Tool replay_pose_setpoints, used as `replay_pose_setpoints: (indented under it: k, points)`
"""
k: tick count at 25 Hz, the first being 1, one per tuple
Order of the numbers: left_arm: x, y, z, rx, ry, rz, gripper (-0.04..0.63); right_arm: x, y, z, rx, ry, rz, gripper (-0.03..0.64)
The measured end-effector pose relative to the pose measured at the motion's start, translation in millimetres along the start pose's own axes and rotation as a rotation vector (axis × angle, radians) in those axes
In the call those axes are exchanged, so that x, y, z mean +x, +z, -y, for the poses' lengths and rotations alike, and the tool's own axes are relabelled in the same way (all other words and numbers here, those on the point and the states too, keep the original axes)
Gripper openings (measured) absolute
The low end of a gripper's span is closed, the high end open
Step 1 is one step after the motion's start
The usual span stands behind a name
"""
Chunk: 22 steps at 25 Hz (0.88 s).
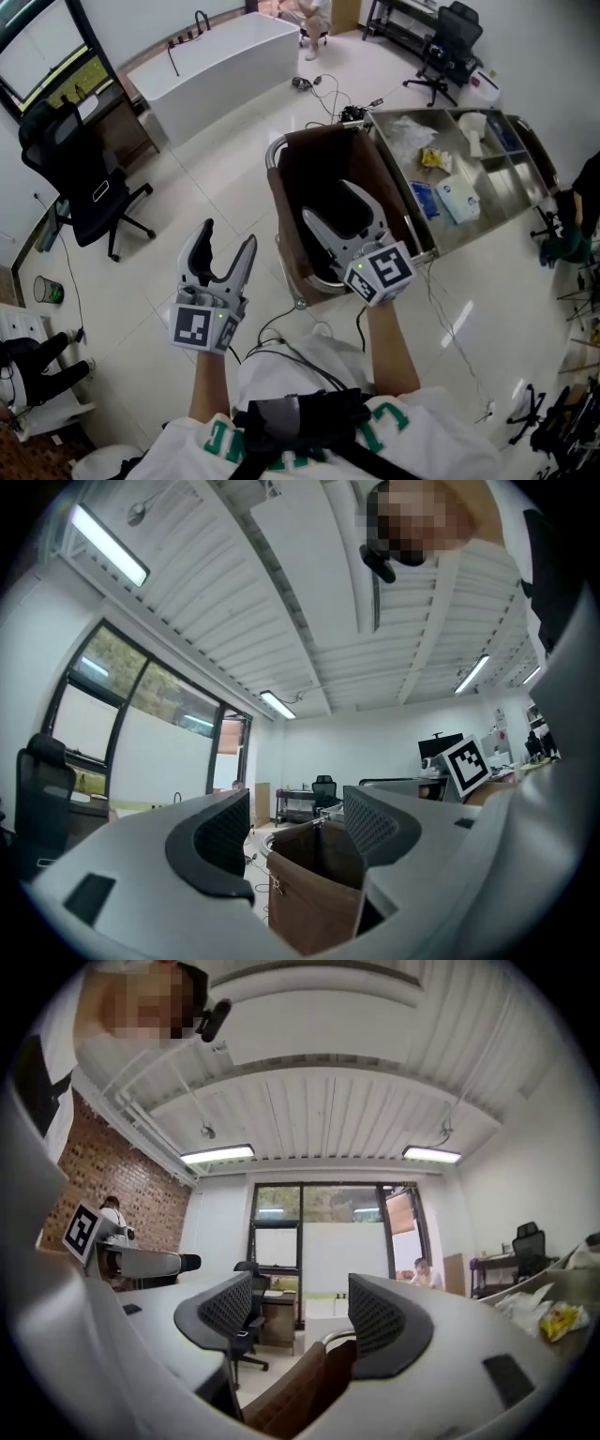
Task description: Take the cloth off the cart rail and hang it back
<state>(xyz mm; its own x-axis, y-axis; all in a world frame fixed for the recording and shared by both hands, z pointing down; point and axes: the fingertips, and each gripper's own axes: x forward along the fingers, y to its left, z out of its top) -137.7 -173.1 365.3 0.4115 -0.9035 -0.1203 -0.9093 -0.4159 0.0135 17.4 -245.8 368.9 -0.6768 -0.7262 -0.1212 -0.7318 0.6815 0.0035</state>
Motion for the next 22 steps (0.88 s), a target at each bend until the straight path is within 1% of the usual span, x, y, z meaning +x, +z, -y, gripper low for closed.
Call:
replay_pose_setpoints:
  k: [3,4,6,8,13,22]
  points:
    - [3.3,-6.1,3.9,0.022,-0.018,-0.003,0.305,-24.9,14.3,6.8,-0.056,-0.141,0.105,0.348]
    - [5.0,-5.9,6.8,0.028,-0.026,-0.004,0.305,-31.6,16.0,8.0,-0.061,-0.175,0.125,0.347]
    - [8.4,-5.7,11.8,0.039,-0.042,-0.003,0.305,-39.1,15.2,8.2,-0.069,-0.208,0.126,0.345]
    - [11.2,-6.2,15.1,0.037,-0.052,-0.002,0.305,-40.8,11.9,8.0,-0.083,-0.211,0.102,0.344]
    - [16.2,-8.7,23.0,0.04,-0.078,-0.005,0.305,-40.0,2.5,6.0,-0.103,-0.186,0.037,0.341]
    - [20.9,-9.8,35.0,0.031,-0.116,-0.008,0.305,-43.4,9.2,0.9,-0.124,-0.171,0.033,0.341]
